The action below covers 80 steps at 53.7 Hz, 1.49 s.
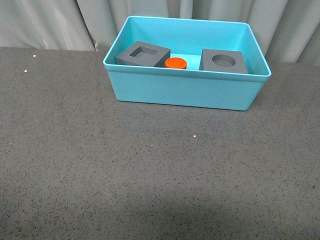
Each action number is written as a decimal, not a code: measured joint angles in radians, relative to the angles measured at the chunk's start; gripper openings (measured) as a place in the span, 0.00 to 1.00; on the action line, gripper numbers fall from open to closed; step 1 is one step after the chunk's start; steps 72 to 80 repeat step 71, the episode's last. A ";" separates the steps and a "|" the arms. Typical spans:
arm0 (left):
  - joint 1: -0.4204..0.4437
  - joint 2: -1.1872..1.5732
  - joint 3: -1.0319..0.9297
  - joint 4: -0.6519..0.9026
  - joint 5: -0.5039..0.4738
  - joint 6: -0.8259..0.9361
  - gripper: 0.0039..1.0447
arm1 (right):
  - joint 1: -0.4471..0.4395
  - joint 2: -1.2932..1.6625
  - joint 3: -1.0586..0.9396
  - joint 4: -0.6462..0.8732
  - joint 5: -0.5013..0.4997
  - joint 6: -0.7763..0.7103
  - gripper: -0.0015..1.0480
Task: Place gray and orange parts in blue box
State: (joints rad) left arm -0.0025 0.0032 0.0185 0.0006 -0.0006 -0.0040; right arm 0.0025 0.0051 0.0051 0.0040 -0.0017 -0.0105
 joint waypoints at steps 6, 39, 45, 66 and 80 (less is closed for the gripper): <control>0.000 0.000 0.000 0.000 0.000 0.000 0.94 | 0.000 0.000 0.000 -0.002 0.000 0.000 0.03; 0.000 0.000 0.000 0.000 0.000 0.000 0.94 | 0.000 -0.001 0.000 -0.002 0.000 0.000 0.90; 0.000 0.000 0.000 0.000 0.000 0.000 0.94 | 0.000 -0.001 0.000 -0.002 0.000 0.001 0.91; 0.000 0.000 0.000 0.000 0.000 0.000 0.94 | 0.000 -0.001 0.000 -0.002 0.000 0.001 0.91; 0.000 0.000 0.000 0.000 0.000 0.000 0.94 | 0.000 -0.001 0.000 -0.002 0.000 0.001 0.91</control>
